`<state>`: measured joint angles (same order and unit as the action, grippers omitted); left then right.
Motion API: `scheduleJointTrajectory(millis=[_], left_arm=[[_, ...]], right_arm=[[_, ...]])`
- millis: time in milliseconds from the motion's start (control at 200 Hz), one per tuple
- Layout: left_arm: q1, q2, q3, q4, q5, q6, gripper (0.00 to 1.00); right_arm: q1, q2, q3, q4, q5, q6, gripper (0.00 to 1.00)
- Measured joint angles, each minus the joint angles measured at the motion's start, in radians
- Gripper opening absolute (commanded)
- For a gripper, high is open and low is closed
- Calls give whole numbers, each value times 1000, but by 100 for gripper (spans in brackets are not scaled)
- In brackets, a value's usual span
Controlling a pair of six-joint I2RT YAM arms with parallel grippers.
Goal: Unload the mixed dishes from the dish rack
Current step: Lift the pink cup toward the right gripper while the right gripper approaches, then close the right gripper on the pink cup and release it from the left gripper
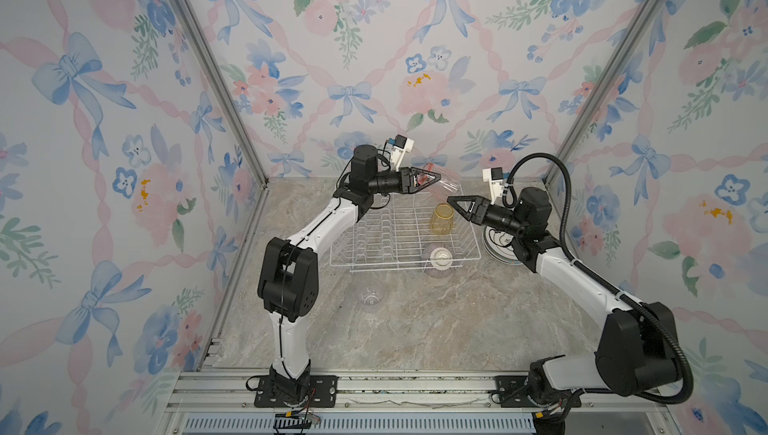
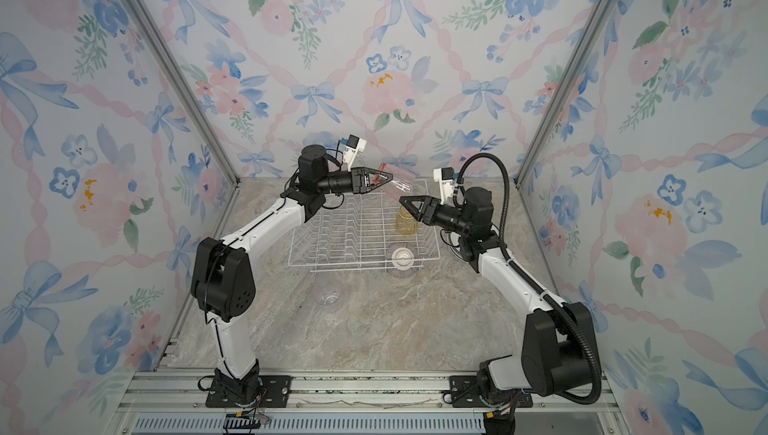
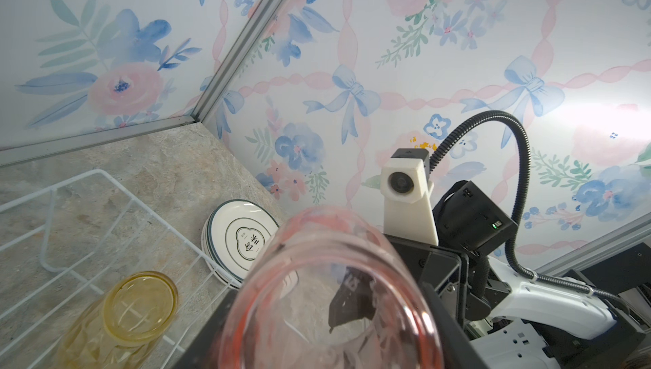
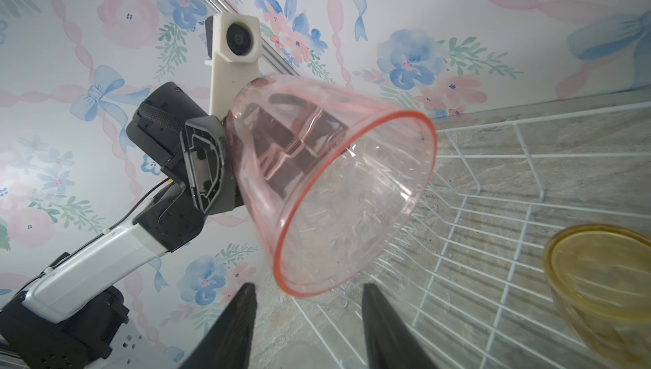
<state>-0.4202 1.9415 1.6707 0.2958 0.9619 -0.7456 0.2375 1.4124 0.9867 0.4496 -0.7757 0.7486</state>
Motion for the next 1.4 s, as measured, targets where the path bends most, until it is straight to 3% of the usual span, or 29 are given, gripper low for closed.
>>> scheduleJointTrajectory(millis=[140,305,565,625,710,840,1130,1360,1400], left_arm=[[-13,0,0,40,5,-26,36],[-16,0,0,63,4,-51,36],[-23,6,0,106,4,-96,36],[-23,11,0,122,5,-113,36],[-23,18,0,138,10,-159,36],[-20,20,0,177,23,-224,37],[-22,31,-5,238,17,-259,65],[-17,-5,-53,249,7,-229,67],[-11,-21,-70,249,8,-218,79]], right_arm=[[2,7,21,23,5,2,45],[15,18,43,53,0,17,32],[26,33,72,102,-10,30,21],[27,37,74,110,-17,29,16],[27,43,76,132,-39,37,0],[27,43,79,178,-63,44,0],[27,43,100,148,-55,25,0],[41,6,137,-18,-41,-80,0],[47,-6,146,-57,-39,-107,0]])
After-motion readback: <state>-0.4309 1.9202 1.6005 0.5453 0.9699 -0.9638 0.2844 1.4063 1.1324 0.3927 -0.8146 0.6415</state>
